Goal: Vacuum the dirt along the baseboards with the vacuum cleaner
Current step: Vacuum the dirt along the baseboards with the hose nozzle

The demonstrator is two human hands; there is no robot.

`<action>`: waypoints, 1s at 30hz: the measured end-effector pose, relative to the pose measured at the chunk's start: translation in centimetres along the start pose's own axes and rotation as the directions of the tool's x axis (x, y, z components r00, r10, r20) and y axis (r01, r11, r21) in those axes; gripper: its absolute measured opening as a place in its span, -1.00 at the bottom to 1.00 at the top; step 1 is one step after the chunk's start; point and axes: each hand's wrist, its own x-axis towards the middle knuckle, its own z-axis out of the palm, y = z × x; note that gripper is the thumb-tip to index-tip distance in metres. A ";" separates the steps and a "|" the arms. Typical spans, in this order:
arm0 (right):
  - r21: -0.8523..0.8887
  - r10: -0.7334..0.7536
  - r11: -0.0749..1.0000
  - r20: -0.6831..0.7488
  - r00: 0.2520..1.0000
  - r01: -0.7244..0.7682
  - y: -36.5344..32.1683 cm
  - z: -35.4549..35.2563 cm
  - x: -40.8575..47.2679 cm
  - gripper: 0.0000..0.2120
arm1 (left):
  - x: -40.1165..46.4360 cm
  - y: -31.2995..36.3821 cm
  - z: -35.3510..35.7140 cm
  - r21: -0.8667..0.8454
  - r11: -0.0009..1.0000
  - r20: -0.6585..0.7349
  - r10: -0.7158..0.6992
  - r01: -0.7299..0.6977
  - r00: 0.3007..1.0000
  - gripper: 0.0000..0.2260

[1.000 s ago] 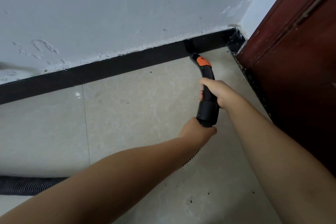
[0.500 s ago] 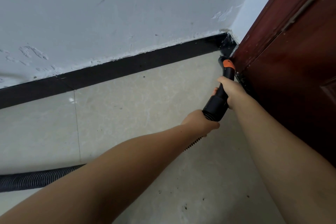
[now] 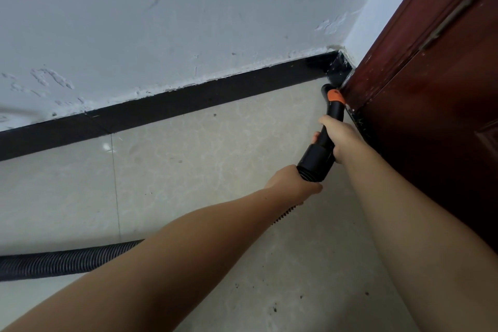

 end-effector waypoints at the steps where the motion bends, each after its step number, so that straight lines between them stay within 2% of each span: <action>1: -0.009 0.004 1.000 0.003 1.000 -0.004 0.3 0.0 -0.3 -0.82 | -0.4 -0.3 0.1 -0.001 1.000 0.002 -0.002 0.002 1.000 -0.74; 5: -0.036 0.016 0.999 0.052 0.999 -0.014 1.0 1.3 -1.9 -0.80 | -2.1 -1.6 0.1 -0.056 0.998 -0.031 -0.015 0.013 0.999 -0.75; 13: -0.231 0.019 0.972 0.205 0.979 0.029 3.2 7.7 -6.8 -0.88 | -7.0 -5.4 -2.0 -0.280 0.958 -0.115 -0.093 0.058 0.989 -0.87; 18: -0.346 0.041 0.936 0.282 0.959 0.061 5.7 11.9 -10.1 -0.89 | -9.6 -8.8 -3.0 -0.410 0.907 -0.147 -0.174 0.099 0.974 -0.78; 24: -0.453 0.079 0.886 0.352 0.933 0.096 6.7 13.5 -11.6 -0.87 | -11.9 -10.1 -3.5 -0.494 0.867 -0.135 -0.147 0.062 0.980 -0.86; 27: -0.470 0.093 0.879 0.340 0.936 0.083 6.3 13.2 -12.1 -0.85 | -13.0 -9.2 -4.2 -0.492 0.868 -0.103 -0.141 0.073 0.985 -0.84; 30: -0.426 0.147 0.905 0.286 0.947 -0.012 5.0 12.1 -15.0 -0.85 | -16.7 -7.0 -5.8 -0.463 0.880 -0.048 -0.149 0.110 0.988 -0.88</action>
